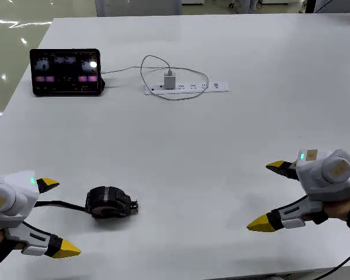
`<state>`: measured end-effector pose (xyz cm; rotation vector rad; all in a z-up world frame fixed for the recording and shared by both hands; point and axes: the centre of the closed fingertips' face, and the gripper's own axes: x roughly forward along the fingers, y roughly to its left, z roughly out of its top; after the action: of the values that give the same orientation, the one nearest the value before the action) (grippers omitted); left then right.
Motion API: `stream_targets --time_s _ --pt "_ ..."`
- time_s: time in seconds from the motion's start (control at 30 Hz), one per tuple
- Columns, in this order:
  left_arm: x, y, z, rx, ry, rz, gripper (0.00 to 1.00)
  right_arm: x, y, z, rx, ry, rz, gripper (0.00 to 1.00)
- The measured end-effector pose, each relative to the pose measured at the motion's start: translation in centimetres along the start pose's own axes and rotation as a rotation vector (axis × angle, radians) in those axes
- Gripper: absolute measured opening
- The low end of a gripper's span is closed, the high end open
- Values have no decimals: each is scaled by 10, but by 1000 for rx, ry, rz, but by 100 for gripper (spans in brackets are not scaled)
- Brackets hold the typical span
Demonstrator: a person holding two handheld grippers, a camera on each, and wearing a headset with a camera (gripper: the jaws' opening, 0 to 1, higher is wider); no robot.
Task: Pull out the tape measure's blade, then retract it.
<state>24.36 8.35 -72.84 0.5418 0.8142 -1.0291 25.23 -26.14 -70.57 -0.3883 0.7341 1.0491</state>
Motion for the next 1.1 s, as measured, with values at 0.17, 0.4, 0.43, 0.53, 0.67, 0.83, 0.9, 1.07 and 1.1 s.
stream_targets --time_s 0.17,0.4,0.43,0.53,0.67,0.83,0.9,1.07,1.1 --pt "7 3 12 17 8 -26 99 11 7 13 -86 -41 36 99" --pt "15 5 28 71 9 -46 99 30 14 24 -140 -42 79 99" --pt "17 6 29 89 17 -44 99 33 16 27 -142 -37 85 99" --pt "22 10 30 120 47 -33 96 41 20 30 -156 -35 104 99" --pt "25 13 34 141 61 -28 94 51 22 31 -161 -29 122 99" --pt "33 10 38 154 70 -55 94 64 26 33 -158 -18 135 99" --pt "37 9 40 165 75 -61 94 70 30 35 -164 -16 142 99" --pt "43 5 48 169 69 -79 95 86 42 44 -189 -10 176 99" --pt "45 4 49 172 69 -82 95 89 43 45 -197 -8 182 99"
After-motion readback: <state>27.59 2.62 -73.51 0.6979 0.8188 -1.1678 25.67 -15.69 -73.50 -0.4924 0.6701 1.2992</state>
